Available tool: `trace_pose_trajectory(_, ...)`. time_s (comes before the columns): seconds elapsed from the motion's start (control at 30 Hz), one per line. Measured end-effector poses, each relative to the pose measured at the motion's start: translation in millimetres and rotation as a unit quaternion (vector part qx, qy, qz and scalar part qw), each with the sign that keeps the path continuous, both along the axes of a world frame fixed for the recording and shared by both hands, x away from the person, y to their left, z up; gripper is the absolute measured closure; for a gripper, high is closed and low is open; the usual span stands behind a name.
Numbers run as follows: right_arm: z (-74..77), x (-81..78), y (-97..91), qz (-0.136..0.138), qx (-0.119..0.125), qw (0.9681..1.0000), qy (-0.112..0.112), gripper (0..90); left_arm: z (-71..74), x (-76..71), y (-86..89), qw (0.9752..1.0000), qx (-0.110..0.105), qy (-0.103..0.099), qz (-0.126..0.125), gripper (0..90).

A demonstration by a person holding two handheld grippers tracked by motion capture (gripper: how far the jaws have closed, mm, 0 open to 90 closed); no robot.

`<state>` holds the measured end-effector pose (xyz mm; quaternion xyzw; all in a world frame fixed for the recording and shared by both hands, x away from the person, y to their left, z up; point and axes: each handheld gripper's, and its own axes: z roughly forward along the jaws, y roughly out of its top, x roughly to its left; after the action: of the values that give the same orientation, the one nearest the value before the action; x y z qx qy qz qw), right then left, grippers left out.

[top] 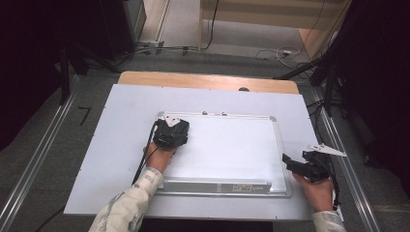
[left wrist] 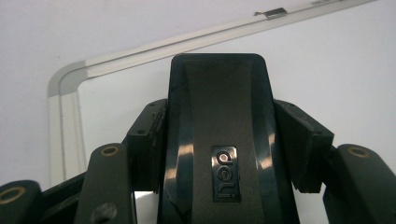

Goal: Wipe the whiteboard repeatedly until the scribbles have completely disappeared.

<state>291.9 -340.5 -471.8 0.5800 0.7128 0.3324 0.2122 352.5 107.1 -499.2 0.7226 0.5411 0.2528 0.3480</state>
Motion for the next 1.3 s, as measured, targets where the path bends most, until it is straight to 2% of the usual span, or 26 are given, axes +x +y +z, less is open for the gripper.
trace_pose_trajectory(0.3,-0.4,-0.2,-2.1,-0.003,0.000,1.0000,0.001,16.5,-0.1,6.4,16.7,0.9993,0.000,-0.002,0.037,40.3)
trace_pose_trajectory(0.37,-0.6,-0.1,-2.2,-0.003,0.000,1.0000,0.002,16.5,0.0,5.3,17.8,0.9993,0.002,0.000,0.037,40.4)
trace_pose_trajectory(0.57,-0.9,0.5,-0.8,-0.003,-0.001,1.0000,0.003,16.5,-0.2,-7.4,11.4,0.9999,0.003,0.001,0.015,40.4)
trace_pose_trajectory(0.73,-0.7,0.5,0.4,-0.001,-0.002,1.0000,0.002,16.5,-0.4,-22.7,-0.9,0.9998,0.006,0.002,-0.017,40.4)
trace_pose_trajectory(0.77,-0.8,0.6,0.6,-0.002,-0.002,1.0000,0.003,16.5,-0.3,-27.7,-7.9,0.9994,0.008,0.003,-0.034,40.4)
trace_pose_trajectory(0.8,-0.8,0.6,0.6,-0.002,-0.002,1.0000,0.003,16.5,-0.3,-27.7,-7.9,0.9994,0.008,0.003,-0.034,40.4)
trace_pose_trajectory(0.87,-0.8,0.7,1.2,0.000,-0.003,1.0000,0.003,16.5,-0.7,-32.3,-15.5,0.9988,0.005,0.002,-0.050,40.4)
trace_pose_trajectory(1.07,-1.3,1.0,0.5,-0.001,-0.002,1.0000,0.004,16.5,-1.3,-42.6,-18.1,0.9978,-0.003,0.002,-0.067,40.4)
trace_pose_trajectory(1.3,-1.4,0.3,0.5,-0.001,-0.003,1.0000,0.004,16.5,-1.9,-49.3,-8.1,0.9985,-0.007,0.003,-0.054,40.3)
